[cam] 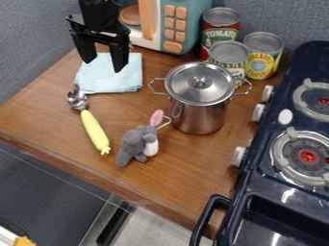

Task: Move the green cloth to the left side of the silver pot

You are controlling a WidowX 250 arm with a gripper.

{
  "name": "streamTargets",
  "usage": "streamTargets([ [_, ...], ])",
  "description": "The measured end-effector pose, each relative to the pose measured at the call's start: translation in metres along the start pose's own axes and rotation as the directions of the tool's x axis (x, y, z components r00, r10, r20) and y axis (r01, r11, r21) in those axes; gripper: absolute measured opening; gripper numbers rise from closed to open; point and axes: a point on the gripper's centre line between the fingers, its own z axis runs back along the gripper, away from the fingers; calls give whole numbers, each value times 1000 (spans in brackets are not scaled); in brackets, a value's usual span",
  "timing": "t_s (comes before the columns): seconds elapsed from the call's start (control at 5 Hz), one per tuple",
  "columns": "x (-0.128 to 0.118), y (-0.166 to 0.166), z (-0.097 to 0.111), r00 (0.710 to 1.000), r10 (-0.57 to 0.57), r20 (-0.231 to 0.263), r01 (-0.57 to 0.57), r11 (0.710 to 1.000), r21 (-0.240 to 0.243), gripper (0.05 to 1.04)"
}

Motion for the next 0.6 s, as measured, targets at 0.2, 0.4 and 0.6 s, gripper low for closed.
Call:
streamTargets([
  [0.2,-4,-1,-14,999,7,-42,-7,1000,-15,999],
  [0.4,3,4,-26,997,31,-71,-32,999,-10,999],
  [0.6,11,9,-31,997,42,-67,-42,999,4,999],
])
